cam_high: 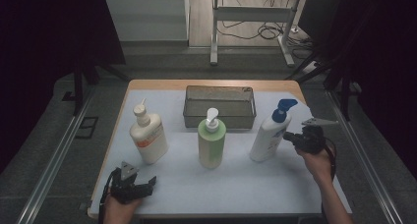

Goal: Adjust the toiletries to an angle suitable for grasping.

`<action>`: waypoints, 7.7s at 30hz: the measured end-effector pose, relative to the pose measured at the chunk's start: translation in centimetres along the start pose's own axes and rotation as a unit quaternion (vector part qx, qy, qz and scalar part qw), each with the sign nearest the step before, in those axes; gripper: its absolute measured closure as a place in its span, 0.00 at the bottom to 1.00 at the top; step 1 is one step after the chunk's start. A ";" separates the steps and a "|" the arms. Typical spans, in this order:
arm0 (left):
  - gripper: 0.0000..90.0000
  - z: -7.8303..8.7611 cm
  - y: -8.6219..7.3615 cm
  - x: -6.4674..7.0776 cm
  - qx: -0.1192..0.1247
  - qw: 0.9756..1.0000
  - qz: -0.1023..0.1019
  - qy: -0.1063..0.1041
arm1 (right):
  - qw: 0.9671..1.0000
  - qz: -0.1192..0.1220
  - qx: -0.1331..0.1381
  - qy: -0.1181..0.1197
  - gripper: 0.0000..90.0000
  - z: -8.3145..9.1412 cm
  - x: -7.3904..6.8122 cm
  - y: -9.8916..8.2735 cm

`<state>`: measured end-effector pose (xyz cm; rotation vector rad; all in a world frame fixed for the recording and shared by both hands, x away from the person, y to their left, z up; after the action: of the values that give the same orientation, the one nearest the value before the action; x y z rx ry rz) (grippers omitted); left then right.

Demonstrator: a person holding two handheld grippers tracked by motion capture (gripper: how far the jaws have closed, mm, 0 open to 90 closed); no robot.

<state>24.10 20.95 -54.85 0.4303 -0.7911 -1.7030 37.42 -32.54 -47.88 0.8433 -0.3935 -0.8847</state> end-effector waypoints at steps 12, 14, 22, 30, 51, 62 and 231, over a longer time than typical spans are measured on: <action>0.14 0.0 0.0 0.0 0.000 1.000 0.000 0.000 | 0.999 0.021 0.003 0.042 0.98 -1.8 0.4 1.2; 0.14 0.0 0.0 0.0 0.000 1.000 0.000 -0.001 | 0.999 0.023 0.003 0.045 1.00 -1.9 0.3 1.0; 0.14 0.0 0.0 0.0 0.000 1.000 0.000 0.000 | 0.998 0.021 0.002 0.054 1.00 -1.6 0.3 0.7; 0.14 0.0 0.0 0.0 0.000 1.000 0.000 0.000 | 0.998 0.025 0.000 0.061 1.00 -1.3 0.3 0.4; 0.14 0.0 0.0 0.0 0.000 1.000 0.000 0.000 | 0.997 0.040 0.002 0.065 1.00 0.3 -1.4 -1.3; 0.14 0.0 0.0 0.0 0.000 1.000 0.000 0.000 | 0.996 0.047 -0.004 0.075 0.99 0.9 -2.5 -1.9; 0.14 0.0 0.1 0.0 -0.002 1.000 0.000 -0.002 | 0.991 0.124 0.047 0.034 0.44 3.4 -11.3 7.9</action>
<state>24.17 20.98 -54.82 0.4253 -0.7906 -1.7053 32.69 -22.30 -39.28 0.8867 -0.4727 -0.6085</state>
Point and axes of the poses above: each handheld gripper's, and its own axes: z roughly backward along the jaws, y roughly out of its top, x roughly to its right, the point moved 3 cm from there along -z, roughly forward along the jaws, and after that the axes turned 8 degrees about z, right-handed, at the moved point
